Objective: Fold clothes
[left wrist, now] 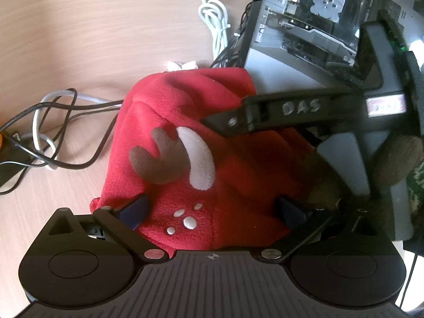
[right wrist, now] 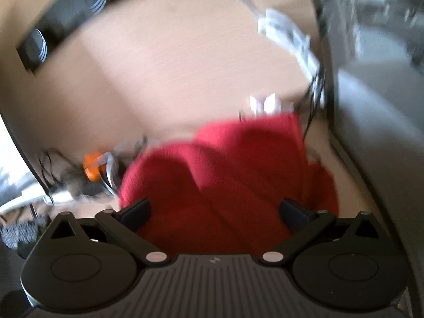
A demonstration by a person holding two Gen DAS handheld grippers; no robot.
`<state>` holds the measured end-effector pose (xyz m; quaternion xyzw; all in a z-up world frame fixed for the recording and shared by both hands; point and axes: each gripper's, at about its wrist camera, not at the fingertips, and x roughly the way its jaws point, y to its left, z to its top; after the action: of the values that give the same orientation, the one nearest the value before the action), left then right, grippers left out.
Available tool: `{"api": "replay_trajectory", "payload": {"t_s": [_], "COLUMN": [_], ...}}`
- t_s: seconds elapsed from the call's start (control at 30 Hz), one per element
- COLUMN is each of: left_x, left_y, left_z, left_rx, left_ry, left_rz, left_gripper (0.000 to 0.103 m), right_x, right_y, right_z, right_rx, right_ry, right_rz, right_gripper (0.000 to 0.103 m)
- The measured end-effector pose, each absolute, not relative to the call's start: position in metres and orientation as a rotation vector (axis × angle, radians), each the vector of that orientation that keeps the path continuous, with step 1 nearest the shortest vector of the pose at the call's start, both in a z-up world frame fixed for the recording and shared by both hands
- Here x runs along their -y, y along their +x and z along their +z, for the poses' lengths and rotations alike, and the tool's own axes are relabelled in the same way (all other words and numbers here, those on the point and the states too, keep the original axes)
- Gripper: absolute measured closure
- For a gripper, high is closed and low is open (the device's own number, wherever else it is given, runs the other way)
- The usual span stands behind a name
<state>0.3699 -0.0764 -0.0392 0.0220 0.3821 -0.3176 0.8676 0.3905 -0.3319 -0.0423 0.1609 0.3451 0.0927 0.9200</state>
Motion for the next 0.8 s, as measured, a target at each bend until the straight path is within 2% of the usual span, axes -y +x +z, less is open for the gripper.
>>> {"api": "replay_trajectory", "payload": {"t_s": [0.43,0.67,0.8], "left_x": [0.072,0.067,0.066], "left_y": [0.369,0.368,0.364], "left_z": [-0.036,-0.036,-0.033], "left_rx": [-0.801,-0.811,-0.809], "left_ry": [0.032,0.008,0.023], "left_rz": [-0.673,-0.676,-0.674], "left_gripper": [0.000,0.000,0.000], "right_x": [0.355,0.340,0.347], "right_y": [0.441,0.431,0.460], "right_z": [-0.062,-0.026,-0.043], "right_rx": [-0.771,-0.655,-0.767], "right_ry": [0.478,0.289,0.314], "right_rz": [0.190,0.132,0.095], "right_gripper": [0.000,0.000,0.000]}}
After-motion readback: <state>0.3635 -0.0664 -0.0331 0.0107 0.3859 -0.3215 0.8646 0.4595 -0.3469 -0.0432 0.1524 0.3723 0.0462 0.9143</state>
